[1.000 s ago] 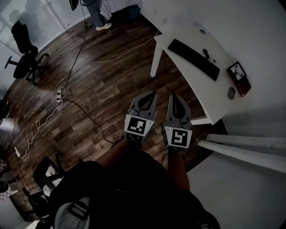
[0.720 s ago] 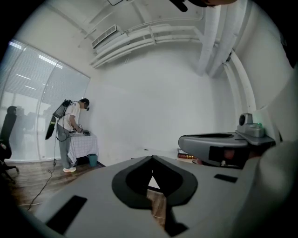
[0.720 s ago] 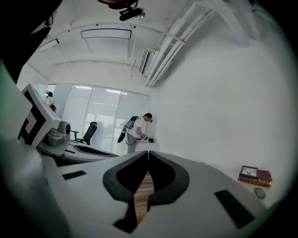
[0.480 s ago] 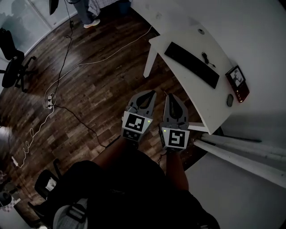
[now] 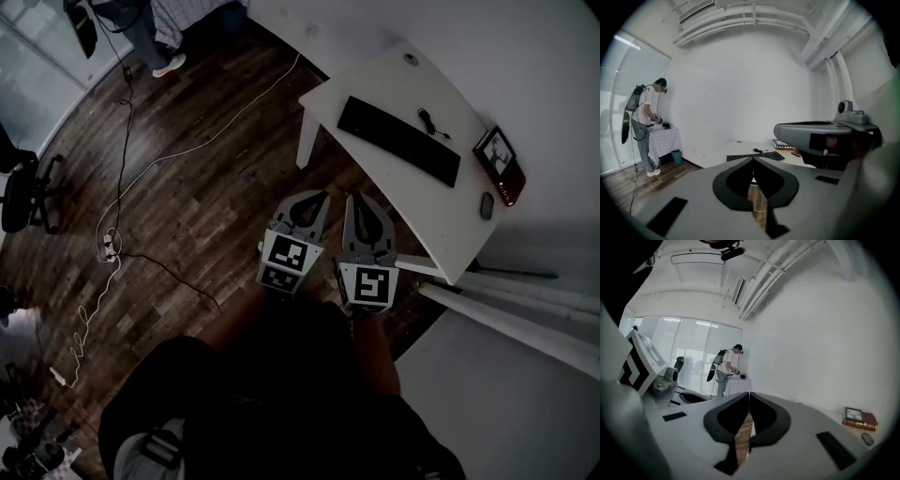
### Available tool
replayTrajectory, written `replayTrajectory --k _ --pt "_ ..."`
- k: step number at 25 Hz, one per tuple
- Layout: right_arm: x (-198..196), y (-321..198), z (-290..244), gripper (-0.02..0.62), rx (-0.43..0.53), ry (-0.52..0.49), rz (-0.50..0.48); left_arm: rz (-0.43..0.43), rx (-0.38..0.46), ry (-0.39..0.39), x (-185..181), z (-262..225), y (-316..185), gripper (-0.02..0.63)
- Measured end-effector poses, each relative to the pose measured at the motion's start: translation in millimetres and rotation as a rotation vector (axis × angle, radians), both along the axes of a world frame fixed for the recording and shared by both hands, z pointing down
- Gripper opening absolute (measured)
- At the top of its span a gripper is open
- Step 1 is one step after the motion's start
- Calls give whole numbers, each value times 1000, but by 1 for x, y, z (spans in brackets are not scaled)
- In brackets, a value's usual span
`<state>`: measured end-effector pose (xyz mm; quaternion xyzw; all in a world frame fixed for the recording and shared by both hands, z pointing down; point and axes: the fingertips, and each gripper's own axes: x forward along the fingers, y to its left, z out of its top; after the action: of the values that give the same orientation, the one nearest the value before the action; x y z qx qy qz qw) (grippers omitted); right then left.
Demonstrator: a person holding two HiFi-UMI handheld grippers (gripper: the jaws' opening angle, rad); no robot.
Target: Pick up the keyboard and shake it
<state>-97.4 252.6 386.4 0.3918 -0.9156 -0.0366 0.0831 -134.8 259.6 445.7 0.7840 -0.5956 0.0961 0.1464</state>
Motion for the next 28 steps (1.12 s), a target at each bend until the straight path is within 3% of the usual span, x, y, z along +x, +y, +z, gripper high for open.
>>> replayTrajectory --k 8,13,17,22,28 --pt "-5 -48 12 21 -36 -7 13 25 -47 -1 -3 17 -39 2" --pt "-31 -88 36 21 -84 5 -68 0 -87 1 -14 34 -77 2" --pt "-44 -125 48 21 -135 -18 -131 -55 -169 52 -20 59 -116 2" --pt "-24 -182 72 21 -197 -52 -109 -98 -230 35 -20 77 -163 2" --pt "4 -227 104 21 -294 -76 -41 -65 -318 -17 -14 93 -195 2"
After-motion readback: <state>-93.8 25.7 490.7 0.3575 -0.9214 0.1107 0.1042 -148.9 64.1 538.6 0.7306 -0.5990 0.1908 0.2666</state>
